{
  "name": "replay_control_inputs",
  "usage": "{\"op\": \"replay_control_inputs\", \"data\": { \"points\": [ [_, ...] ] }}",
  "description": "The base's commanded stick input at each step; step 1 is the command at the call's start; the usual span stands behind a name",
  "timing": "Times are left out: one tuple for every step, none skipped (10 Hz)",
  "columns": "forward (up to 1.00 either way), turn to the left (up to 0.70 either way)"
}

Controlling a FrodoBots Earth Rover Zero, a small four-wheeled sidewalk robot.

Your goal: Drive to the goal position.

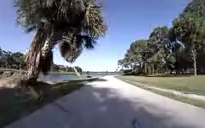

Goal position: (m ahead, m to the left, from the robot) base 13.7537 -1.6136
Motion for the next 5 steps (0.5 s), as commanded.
{"op": "replay_control_inputs", "data": {
  "points": [
    [0.70, 0.00],
    [0.70, 0.00],
    [0.70, 0.00],
    [0.70, 0.00],
    [0.70, 0.00]
  ]
}}
